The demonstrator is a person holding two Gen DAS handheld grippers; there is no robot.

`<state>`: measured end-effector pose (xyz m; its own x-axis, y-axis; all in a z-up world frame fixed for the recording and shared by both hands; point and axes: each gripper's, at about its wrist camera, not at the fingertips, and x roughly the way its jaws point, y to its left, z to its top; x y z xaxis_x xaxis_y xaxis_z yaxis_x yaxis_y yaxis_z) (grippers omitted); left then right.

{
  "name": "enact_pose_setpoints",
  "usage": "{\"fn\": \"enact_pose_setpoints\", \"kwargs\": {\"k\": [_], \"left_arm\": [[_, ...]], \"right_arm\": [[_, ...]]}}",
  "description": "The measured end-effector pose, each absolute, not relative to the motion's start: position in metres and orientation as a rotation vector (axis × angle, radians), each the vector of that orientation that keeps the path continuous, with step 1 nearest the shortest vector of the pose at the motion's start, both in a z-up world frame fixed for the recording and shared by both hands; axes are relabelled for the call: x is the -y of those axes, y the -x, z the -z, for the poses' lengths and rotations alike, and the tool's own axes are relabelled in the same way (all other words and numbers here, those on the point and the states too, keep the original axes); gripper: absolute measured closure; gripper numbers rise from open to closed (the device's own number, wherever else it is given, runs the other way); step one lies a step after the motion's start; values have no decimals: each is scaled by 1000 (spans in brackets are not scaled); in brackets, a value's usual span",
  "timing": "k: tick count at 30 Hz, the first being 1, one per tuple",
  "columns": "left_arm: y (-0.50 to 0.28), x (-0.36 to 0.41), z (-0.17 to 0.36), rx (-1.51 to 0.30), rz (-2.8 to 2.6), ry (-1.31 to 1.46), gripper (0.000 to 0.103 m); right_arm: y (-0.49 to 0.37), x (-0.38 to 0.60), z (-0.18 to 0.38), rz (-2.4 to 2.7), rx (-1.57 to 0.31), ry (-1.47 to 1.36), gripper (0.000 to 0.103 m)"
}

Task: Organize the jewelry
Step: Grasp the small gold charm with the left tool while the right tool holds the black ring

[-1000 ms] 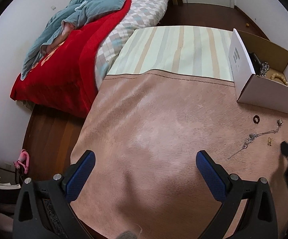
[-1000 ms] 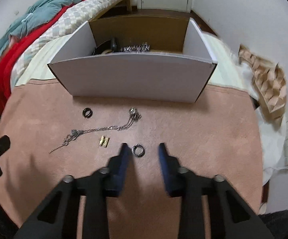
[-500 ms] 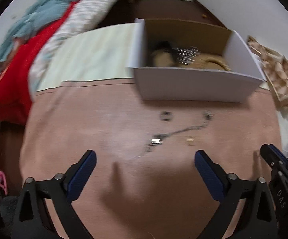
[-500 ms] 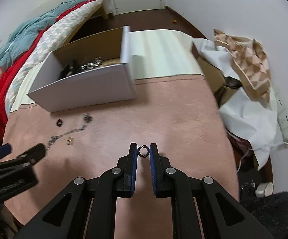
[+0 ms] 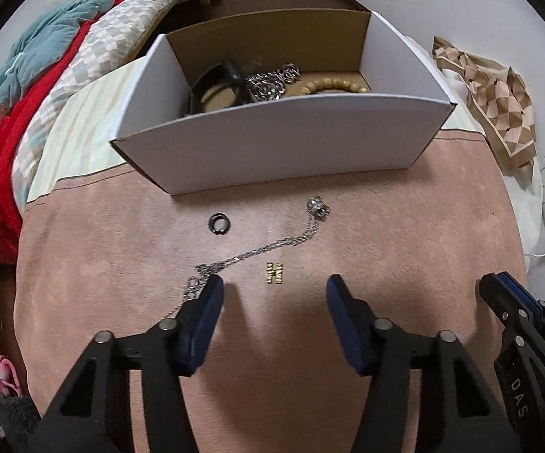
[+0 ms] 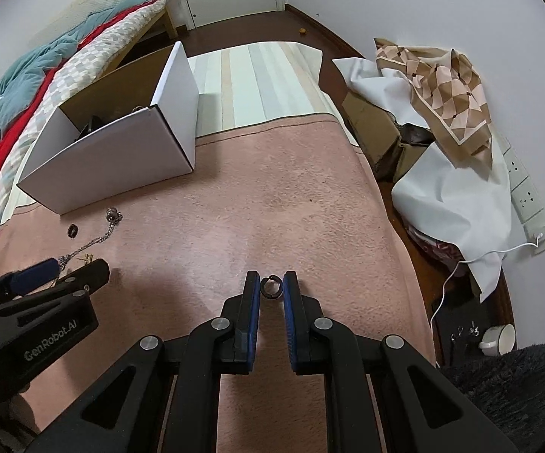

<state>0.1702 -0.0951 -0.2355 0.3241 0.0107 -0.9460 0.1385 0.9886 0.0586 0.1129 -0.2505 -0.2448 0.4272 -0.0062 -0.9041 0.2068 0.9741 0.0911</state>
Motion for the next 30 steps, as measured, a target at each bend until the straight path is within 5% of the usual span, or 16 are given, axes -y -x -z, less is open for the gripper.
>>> {"fn": "enact_pose_setpoints", "kwargs": {"k": [4,9,30], "left_arm": [[-169,97,236,-1233,94,-141,65],[-170,102,235,-1233,134,-140,99],[-167,91,170,-1072,166,-104,101]], "right_arm": [[-114,251,245,139,-1124,-201,90],[-114,253,246,148,-1125,-209,90],[-117,249,196,103,-1023,-242,90]]}}
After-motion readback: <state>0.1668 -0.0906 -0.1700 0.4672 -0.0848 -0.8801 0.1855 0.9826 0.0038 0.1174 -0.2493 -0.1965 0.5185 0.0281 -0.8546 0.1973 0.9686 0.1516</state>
